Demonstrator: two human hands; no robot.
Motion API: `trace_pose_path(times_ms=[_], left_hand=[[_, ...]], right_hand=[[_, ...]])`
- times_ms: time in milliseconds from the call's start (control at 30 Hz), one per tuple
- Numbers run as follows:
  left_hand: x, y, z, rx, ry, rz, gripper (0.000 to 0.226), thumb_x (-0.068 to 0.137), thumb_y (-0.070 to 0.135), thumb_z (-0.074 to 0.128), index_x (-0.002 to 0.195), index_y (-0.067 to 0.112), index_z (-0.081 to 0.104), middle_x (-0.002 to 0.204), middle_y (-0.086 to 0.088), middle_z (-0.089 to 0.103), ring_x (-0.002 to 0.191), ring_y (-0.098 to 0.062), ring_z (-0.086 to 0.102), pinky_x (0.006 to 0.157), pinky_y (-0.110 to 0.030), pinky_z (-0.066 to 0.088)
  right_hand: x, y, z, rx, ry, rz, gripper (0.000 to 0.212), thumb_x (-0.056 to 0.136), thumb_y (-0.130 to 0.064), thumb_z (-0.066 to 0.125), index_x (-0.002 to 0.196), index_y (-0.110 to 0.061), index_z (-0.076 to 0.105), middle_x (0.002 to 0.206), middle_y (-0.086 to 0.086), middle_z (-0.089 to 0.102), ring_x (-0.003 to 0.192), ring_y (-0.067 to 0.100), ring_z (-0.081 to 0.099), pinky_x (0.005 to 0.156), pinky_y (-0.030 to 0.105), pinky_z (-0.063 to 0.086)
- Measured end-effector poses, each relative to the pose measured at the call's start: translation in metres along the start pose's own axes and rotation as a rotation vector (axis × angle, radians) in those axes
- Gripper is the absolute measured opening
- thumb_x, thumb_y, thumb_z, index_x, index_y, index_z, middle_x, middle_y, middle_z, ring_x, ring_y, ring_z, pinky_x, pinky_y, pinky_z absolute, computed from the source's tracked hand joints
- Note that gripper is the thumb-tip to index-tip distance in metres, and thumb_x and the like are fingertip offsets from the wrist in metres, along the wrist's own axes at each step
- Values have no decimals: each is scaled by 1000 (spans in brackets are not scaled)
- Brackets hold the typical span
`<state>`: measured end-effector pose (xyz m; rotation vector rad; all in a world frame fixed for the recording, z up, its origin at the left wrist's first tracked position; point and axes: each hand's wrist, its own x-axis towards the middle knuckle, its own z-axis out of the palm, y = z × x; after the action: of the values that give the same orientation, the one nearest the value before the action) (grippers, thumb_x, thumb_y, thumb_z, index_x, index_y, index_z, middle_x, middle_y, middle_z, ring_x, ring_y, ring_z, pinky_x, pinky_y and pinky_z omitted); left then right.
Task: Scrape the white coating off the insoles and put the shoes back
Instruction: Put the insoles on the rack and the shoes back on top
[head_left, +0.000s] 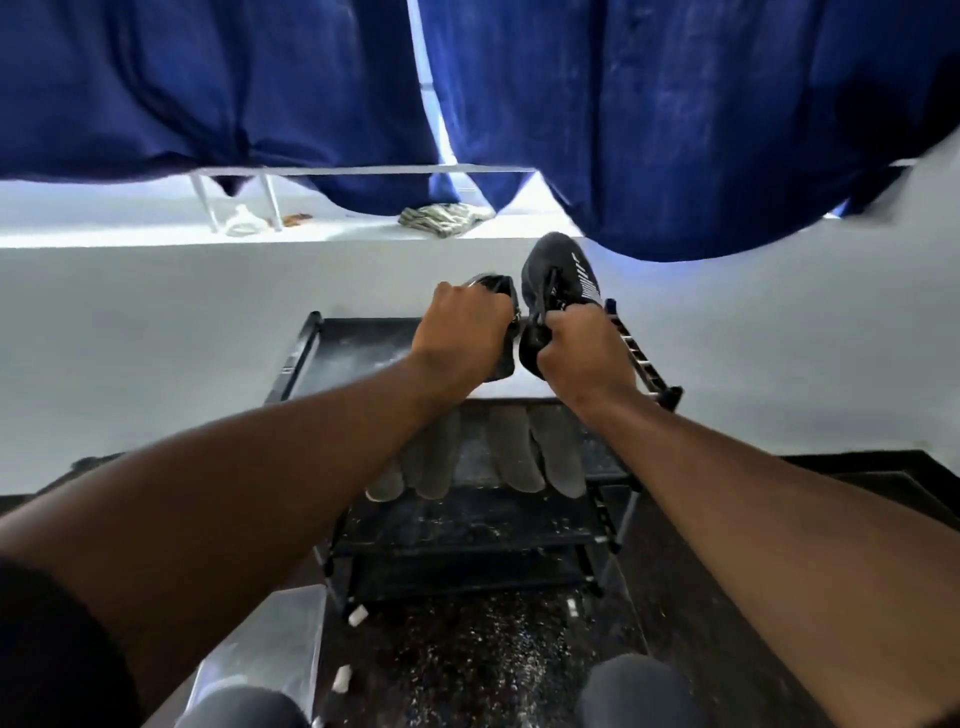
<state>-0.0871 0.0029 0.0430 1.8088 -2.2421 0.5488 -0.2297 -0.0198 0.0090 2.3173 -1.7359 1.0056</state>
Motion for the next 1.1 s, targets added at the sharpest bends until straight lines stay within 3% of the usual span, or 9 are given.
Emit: trace_pose_path(times_ms=[133, 433, 567, 667, 833, 1000, 1100], left_hand=[[-6, -47, 23, 38, -37, -107, 24, 91, 21, 66, 114, 15, 70, 107, -13, 73, 99, -34, 68, 92, -40, 44], [7, -76, 66, 165, -8, -109, 21, 94, 28, 65, 113, 18, 64, 111, -5, 74, 107, -30, 67, 94, -40, 42], [8, -61, 83, 149, -46, -56, 17, 97, 16, 50, 111, 18, 61, 114, -2, 71, 108, -29, 64, 94, -40, 40], [5, -52, 96, 134, -77, -45, 18, 98, 16, 47, 111, 19, 60, 113, -1, 70, 108, -29, 63, 97, -41, 38], [1, -48, 105, 54, -84, -66, 19, 96, 12, 47, 107, 19, 60, 108, -1, 71, 106, -28, 61, 98, -39, 35], [2, -46, 100, -93, -30, -146, 23, 90, 15, 55, 111, 15, 65, 109, -9, 70, 108, -31, 58, 99, -41, 38], [-1, -44, 95, -189, 33, -175, 38, 92, 21, 51, 127, 10, 60, 125, -12, 64, 120, -32, 52, 108, -43, 36]], right_hand=[[15, -22, 27, 75, -98, -10, 22, 75, -2, 55, 90, 0, 71, 93, 17, 65, 90, 37, 60, 73, 39, 54], [29, -18, 70, 31, -238, -43, 24, 72, -3, 59, 92, 1, 72, 95, 20, 64, 93, 39, 61, 76, 40, 55], [29, -16, 83, 48, -256, -73, 19, 71, -4, 60, 87, 0, 71, 90, 19, 64, 90, 39, 59, 70, 38, 52], [29, -13, 93, 52, -267, -92, 12, 68, -3, 59, 77, 1, 67, 82, 20, 62, 86, 42, 58, 63, 33, 40], [31, -10, 101, 36, -288, -127, 9, 66, -2, 60, 74, 2, 62, 84, 22, 60, 87, 42, 55, 65, 32, 33], [28, -14, 100, -43, -259, -115, 21, 75, -11, 58, 92, -4, 68, 102, 15, 58, 102, 36, 53, 79, 40, 50], [26, -19, 95, -197, -187, -139, 29, 79, -23, 56, 102, -9, 66, 112, 12, 59, 110, 33, 51, 87, 44, 45]])
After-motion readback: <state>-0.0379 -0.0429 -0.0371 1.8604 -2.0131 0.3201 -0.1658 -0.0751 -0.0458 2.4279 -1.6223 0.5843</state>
